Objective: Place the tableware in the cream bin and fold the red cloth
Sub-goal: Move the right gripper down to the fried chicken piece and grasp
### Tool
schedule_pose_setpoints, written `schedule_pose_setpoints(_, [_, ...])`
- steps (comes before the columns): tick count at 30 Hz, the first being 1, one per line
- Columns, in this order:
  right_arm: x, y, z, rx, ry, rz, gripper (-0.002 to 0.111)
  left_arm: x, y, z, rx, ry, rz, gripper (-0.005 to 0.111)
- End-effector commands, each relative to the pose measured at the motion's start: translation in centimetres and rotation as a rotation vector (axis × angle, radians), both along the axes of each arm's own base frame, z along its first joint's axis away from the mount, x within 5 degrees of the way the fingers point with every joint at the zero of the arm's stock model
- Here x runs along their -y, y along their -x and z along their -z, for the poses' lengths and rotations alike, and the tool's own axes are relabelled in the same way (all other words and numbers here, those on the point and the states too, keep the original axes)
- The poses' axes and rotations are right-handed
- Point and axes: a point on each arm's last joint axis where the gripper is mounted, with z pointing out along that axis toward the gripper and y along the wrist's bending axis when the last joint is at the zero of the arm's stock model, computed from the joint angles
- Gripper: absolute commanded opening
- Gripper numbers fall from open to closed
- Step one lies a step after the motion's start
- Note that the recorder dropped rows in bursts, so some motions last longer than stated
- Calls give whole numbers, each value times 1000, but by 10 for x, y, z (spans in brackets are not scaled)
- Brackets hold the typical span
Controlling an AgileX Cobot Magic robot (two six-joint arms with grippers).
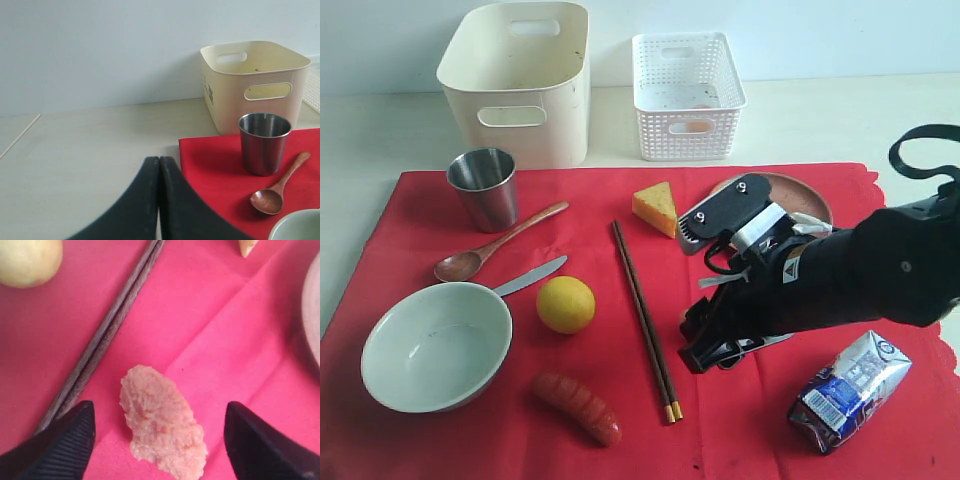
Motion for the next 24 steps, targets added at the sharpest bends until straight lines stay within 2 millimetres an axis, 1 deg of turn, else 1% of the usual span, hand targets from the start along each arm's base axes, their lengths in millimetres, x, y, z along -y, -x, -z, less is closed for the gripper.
schedule_pose_setpoints(1, [-2, -3, 14, 12, 28, -20, 69, 0, 0, -1, 8, 7, 6, 1])
schedule_pose_setpoints(4, [-2, -3, 21, 20, 66, -71, 65, 0, 0, -1, 8, 7, 6, 1])
schedule_pose_setpoints(6, [-2, -3, 25, 14, 80, -82, 58, 0, 0, -1, 8, 7, 6, 1])
schedule_pose_setpoints(8, [-2, -3, 27, 11, 84, -81, 50, 0, 0, -1, 8, 7, 6, 1])
schedule_pose_setpoints(14, [-3, -4, 27, 10, 85, -81, 16, 0, 0, -1, 8, 7, 6, 1])
schedule_pose_setpoints(18, [-2, -3, 26, 7, 82, -79, 0, 0, 0, -1, 8, 7, 6, 1])
schedule_pose_setpoints(21, [-2, -2, 20, 12, 73, -80, 0, 0, 0, -1, 8, 7, 6, 1])
schedule_pose_setpoints(24, [-2, -1, 11, 26, 54, -82, 0, 0, 0, -1, 8, 7, 6, 1])
